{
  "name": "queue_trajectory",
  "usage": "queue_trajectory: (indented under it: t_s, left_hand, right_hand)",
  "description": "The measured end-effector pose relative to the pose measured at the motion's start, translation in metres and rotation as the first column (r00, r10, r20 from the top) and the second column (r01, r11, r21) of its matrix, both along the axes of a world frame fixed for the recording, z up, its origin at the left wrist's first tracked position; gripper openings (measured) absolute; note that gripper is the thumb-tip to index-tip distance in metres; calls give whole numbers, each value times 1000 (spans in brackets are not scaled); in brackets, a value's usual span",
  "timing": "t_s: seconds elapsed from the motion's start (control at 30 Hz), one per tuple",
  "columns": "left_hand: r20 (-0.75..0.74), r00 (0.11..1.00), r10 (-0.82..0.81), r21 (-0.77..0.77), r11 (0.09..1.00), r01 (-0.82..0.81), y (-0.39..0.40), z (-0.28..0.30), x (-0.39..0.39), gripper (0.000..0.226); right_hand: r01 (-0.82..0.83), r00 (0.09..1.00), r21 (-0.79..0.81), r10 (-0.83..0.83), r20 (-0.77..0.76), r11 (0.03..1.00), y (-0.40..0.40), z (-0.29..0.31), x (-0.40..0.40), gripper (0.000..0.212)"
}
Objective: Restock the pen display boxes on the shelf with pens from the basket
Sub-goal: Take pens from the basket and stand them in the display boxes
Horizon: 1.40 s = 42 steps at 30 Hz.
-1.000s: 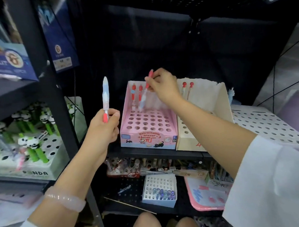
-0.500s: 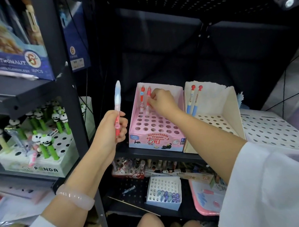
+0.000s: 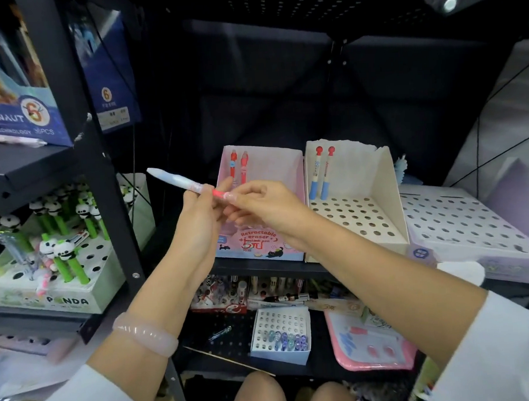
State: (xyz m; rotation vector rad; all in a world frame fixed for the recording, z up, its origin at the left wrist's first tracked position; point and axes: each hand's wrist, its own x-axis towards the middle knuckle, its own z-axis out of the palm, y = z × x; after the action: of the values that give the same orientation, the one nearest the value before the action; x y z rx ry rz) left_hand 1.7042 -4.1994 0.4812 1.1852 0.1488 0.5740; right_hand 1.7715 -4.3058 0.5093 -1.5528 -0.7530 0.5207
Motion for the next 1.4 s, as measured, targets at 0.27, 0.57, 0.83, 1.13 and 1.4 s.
queue_trajectory:
  t_s: [0.27,0.57,0.83,1.13,1.4]
  left_hand:
    - [-31,1000,-1,122,992,4,0,0,-2,22]
    - [-174,911,374,517,822,-238,38,-18,-7,23]
    - [-243,959,145,495,869,-6,27,-32,-4,25]
    - [-262,957,121,465,885,16,28,-35,-5,27]
    - [-248,962,115,447,895,8,25,-35,-6,28]
  right_hand:
    - [258,964,224,-265,3,940,-1,27,24,14]
    - [473,644,88,-413,644,876,1,58,71,14]
    - [435,572,30,-302,763,900,16,40,74,13]
    - [443,536,18,-281,796,896,23,40,76,15]
    - [423,602,-107,-191,775,900,24,23,73,17]
